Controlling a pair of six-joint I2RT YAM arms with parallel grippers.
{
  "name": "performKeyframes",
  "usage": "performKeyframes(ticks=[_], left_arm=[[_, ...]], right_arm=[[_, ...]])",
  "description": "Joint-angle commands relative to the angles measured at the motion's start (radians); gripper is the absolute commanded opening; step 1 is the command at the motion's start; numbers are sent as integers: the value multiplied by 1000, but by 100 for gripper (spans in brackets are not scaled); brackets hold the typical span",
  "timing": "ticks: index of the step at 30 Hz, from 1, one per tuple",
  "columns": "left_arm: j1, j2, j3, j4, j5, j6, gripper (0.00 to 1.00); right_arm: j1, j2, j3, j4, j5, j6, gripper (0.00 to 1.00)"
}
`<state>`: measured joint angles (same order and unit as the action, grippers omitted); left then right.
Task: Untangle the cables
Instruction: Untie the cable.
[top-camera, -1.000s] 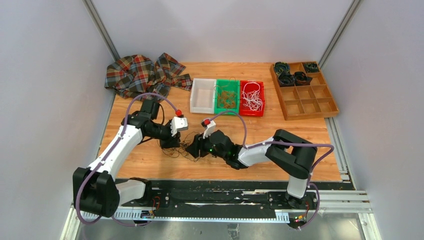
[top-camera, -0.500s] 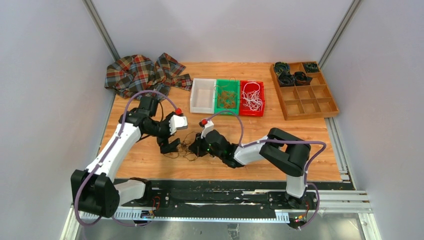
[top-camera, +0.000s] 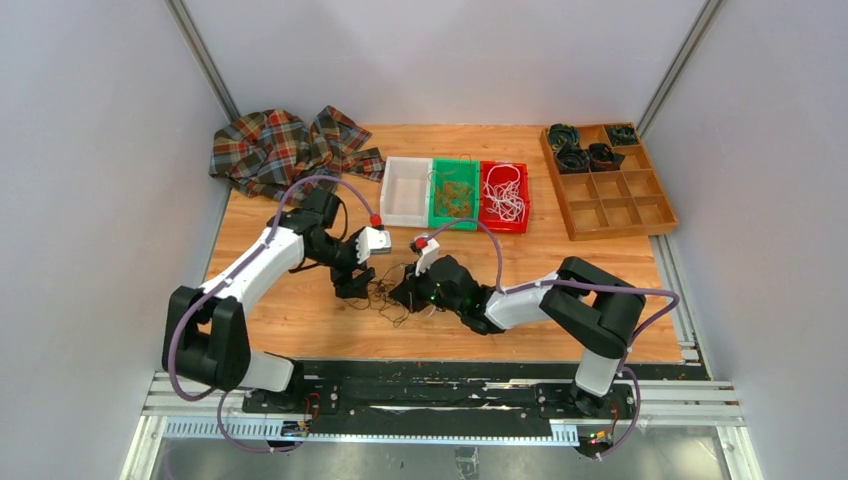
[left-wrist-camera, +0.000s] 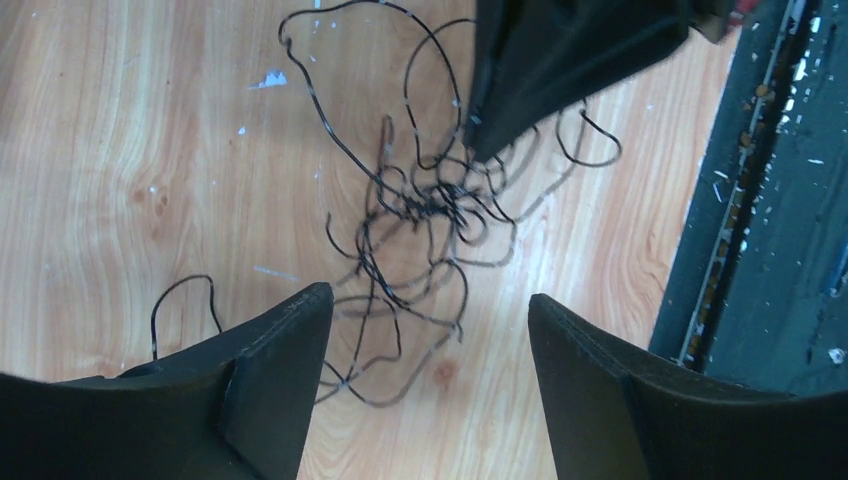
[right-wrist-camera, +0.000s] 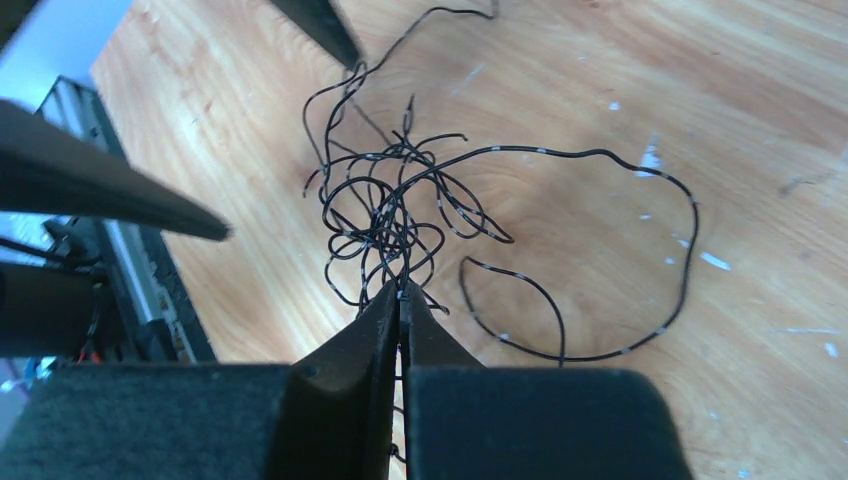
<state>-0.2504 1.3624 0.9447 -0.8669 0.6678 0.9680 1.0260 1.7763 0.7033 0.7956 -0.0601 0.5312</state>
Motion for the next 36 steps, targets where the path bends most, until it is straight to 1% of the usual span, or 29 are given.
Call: performKeyframes(ticks=[1,4,8,9,12,13,14,17,19,20,23,24,27,30,31,36], left_arm=[[-48,73,16,96,-29,-55,73],[-52,109,31,97,7,-45,65],[-53,136,37,62,77,7,54],[-53,144,41,42,96,27,49],[-60,157,43,21,106,62,22],[-61,160,46,20,112,67,17],[-61,162,48,21,123,64,16],[-66,168,51,14,164,53,22],[-77,167,43,13,152,71,22],[-85,167,41,12,134,77,18],[-89,157,58,12,69,37,2],[-87,145,64,12,51,14,1],[-89,75,65,14,-1,-33,1],[-88,-4,64,14,-90,-71,1],[-88,-30,63,12,-124,-84,1],[-88,-150,69,-29,-197,-98,0]], right_arm=[[-7,-12,-11,70,-122,-40,1],[-15,-7,-25,126,-168,-16,1],[-39,-2,-88,286,-211,66,1],[-44,-2,-104,321,-217,74,1],[-50,-1,-120,358,-240,82,1],[-51,3,-119,364,-244,82,1],[-52,10,-118,373,-248,87,1],[-54,31,-117,399,-264,101,1],[-56,34,-118,397,-264,103,1],[-57,32,-117,391,-262,101,1],[-65,12,-123,360,-253,96,1],[-66,1,-127,344,-244,89,1],[-68,-43,-137,256,-194,61,1],[-68,-104,-142,129,-119,41,1],[-68,-127,-142,61,-83,33,1],[-69,-230,-145,-119,95,-18,1]])
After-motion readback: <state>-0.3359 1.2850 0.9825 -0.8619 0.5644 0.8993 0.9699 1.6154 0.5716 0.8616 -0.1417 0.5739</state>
